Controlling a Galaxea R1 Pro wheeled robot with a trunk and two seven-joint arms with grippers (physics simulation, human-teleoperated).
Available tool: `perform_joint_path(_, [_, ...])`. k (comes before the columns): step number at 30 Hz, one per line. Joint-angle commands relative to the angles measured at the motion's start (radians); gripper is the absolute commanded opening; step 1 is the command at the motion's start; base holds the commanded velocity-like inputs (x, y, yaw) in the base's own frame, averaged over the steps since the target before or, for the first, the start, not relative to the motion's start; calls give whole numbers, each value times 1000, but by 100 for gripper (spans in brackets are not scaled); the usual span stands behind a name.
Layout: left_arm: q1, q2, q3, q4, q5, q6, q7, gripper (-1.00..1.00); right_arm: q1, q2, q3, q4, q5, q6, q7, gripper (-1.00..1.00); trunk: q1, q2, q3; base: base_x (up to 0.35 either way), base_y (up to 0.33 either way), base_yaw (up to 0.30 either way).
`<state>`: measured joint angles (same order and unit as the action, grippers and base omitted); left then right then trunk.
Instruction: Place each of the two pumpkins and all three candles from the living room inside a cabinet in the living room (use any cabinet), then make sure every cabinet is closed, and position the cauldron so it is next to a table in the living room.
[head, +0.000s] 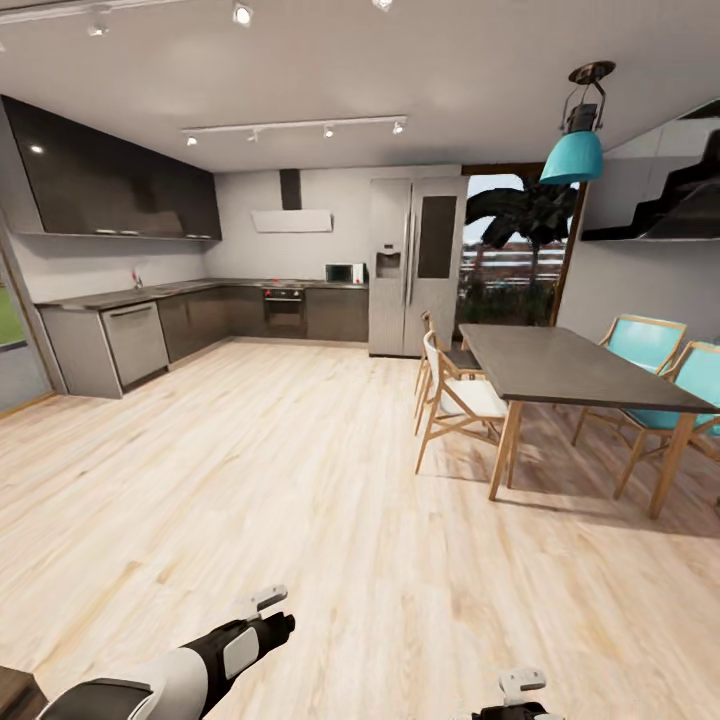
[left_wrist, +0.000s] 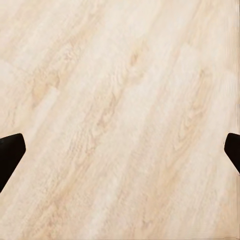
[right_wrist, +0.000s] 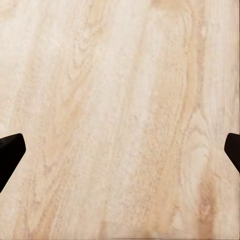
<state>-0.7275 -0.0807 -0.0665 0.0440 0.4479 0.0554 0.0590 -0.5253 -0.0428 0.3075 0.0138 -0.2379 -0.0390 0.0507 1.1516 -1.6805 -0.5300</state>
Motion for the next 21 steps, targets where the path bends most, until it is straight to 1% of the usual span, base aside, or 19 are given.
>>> perform_joint_path(1, [-1, 0, -7, 1, 8, 2, 2, 100, -1, 0, 7, 2, -11, -4, 5, 100, 0, -1, -2, 0, 0, -291])
perform_joint_path(21, [-1, -1, -7, 0, 8, 2, 2, 100, -1, 0, 8, 2, -10, -4, 5, 100, 0, -1, -16, 0, 0, -279])
